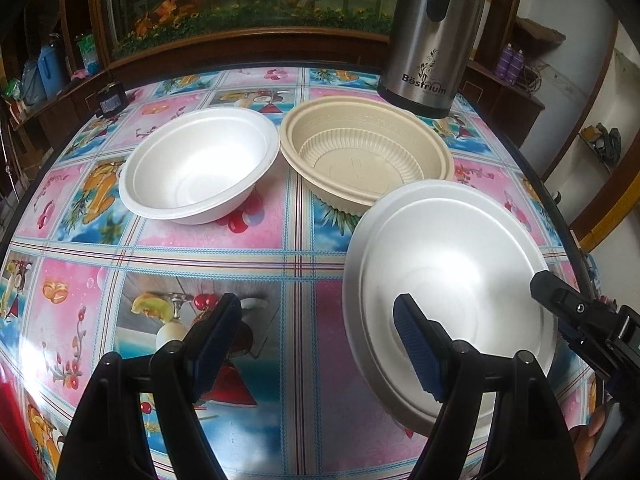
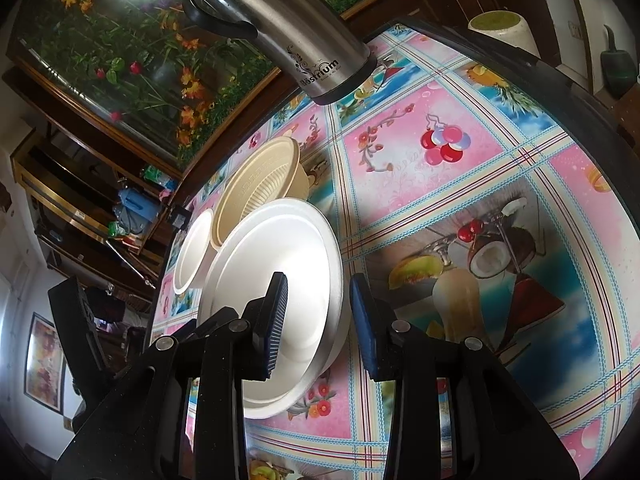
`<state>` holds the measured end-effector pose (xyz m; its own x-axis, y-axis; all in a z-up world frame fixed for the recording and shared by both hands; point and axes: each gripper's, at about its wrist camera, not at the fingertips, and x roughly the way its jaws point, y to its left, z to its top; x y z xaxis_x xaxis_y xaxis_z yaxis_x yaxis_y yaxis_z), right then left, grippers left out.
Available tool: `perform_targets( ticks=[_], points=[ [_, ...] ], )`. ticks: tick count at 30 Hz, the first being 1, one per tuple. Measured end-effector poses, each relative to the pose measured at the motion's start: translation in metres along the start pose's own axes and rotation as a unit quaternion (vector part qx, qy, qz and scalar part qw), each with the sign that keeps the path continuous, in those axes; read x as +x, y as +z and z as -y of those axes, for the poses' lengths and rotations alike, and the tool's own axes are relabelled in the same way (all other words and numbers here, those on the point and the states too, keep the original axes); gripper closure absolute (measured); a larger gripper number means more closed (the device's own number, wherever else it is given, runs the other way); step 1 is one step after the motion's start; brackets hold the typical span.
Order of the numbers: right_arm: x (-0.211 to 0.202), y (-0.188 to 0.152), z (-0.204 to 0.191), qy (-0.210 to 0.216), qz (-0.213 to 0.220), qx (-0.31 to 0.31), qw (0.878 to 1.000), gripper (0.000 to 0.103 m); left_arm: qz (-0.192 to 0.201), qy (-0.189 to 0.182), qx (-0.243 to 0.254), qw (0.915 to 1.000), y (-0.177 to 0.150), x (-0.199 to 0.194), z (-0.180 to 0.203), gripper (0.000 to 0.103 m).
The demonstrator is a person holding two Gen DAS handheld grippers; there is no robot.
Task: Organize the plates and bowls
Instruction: 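Grasp the large white plate rim with the left gripper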
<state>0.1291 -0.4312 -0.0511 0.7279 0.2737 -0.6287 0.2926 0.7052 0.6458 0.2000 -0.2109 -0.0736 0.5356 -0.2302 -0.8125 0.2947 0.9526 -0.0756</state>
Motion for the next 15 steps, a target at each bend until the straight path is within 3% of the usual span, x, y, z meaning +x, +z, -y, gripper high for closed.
perform_targets(
  ticks=[15],
  points=[
    [0.0053,-0.0004,0.0010,0.000,-0.007,0.002,1.000,0.072,-0.018,-0.001,0.002,0.9998,-0.0039,0.0102,0.0002,0.024]
  ],
)
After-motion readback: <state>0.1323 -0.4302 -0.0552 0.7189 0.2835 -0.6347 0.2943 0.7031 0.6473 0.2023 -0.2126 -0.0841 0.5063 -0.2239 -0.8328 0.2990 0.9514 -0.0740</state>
